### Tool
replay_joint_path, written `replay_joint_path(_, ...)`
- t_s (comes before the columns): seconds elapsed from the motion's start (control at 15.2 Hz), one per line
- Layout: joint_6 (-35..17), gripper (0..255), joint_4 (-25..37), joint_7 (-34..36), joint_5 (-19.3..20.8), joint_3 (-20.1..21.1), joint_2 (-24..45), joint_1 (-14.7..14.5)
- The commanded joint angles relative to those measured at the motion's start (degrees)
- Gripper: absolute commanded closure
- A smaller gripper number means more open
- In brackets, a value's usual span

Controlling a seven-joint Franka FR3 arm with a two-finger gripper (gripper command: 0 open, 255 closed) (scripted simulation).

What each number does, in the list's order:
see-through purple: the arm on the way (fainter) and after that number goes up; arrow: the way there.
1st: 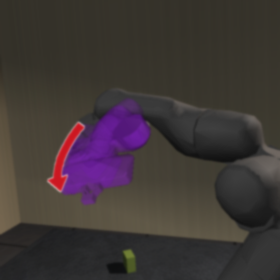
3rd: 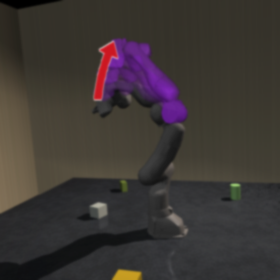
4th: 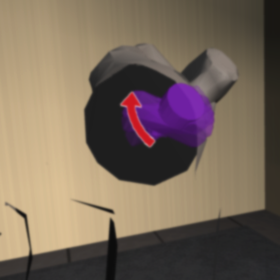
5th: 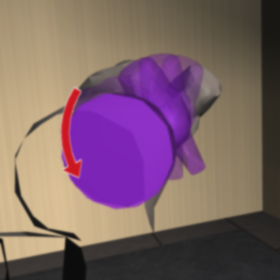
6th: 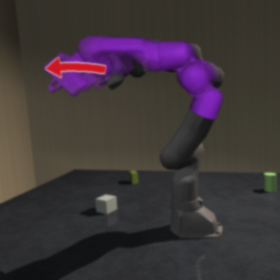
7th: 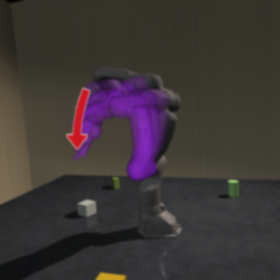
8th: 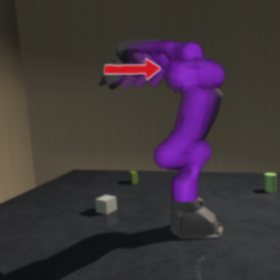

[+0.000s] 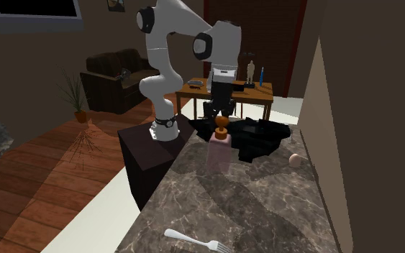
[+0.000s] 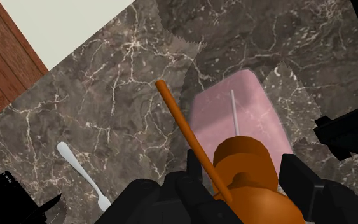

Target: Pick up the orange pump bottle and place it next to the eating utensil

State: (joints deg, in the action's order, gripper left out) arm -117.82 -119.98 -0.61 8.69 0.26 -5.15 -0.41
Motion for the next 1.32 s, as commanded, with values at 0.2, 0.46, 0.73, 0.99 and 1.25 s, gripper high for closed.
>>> replay_joint_path(0.2, 4.0, 255, 3.3, -0.4, -0.3, 0.1, -0.7, -0.1)
replay_joint_path(0.46, 7.0, 255, 5.9, -0.8, -0.5, 0.2, -1.2, -0.2)
replay_joint_path(0.73, 10.1, 255, 8.6, -1.2, -0.6, 0.2, -1.4, -0.2)
replay_joint_path(0.99, 13.1, 255, 11.6, -1.6, -0.8, 0.2, -1.5, -0.2)
replay_joint_path(1.25, 16.2, 255, 14.9, -2.0, -0.9, 0.3, -1.4, -0.2)
